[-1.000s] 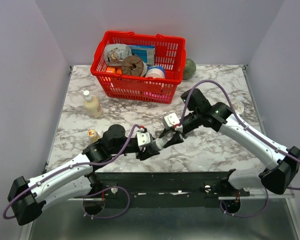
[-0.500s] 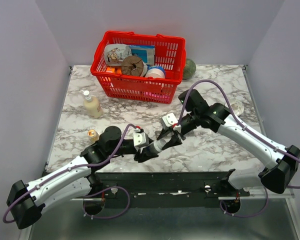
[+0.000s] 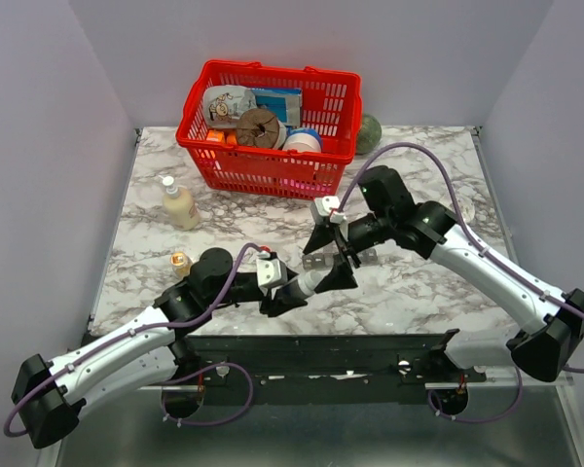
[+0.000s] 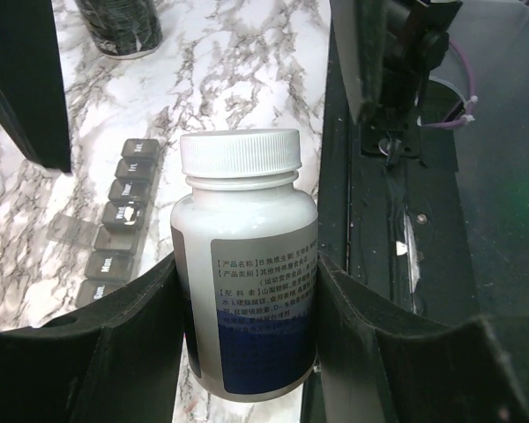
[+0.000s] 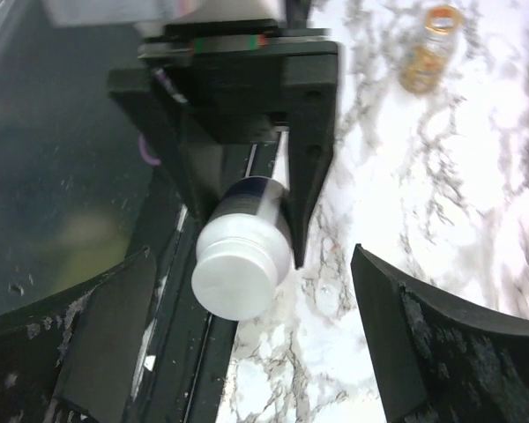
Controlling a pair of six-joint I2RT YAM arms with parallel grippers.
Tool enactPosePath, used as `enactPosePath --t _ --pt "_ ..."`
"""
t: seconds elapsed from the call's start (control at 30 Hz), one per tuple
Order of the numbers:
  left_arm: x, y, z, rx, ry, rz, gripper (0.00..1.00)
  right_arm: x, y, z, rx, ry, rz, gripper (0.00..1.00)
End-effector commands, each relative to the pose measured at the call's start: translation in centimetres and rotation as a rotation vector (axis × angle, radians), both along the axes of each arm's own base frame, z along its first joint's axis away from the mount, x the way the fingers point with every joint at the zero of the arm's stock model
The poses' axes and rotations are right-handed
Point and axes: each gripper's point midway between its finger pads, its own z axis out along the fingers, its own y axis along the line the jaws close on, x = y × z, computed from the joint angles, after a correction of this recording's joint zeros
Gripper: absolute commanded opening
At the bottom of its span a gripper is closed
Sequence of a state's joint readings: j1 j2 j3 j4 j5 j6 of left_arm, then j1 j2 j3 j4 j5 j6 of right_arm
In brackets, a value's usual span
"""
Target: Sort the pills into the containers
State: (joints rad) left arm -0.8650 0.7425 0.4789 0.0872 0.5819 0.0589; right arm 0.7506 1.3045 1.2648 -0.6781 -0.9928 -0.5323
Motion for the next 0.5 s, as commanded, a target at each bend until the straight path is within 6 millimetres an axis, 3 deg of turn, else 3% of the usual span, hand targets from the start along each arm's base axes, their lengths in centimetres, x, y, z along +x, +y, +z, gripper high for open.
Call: enactPosePath --t 0.0,0.17,0.47 --pt "1.6 0.3 0.7 -0.015 -0.010 0.102 0.00 2.6 -0.1 1.9 -0.011 0.085 -0.242 1.00" --pt "2.5 0.3 0.7 -0.013 0.008 0.154 0.00 3.0 -0.6 -0.2 -0.062 0.136 -0.313 0.99" --pt "3.3 0.2 0.8 -0.009 0.006 0.182 0.00 2.8 0.3 -1.6 -0.083 0.220 -0.296 0.93"
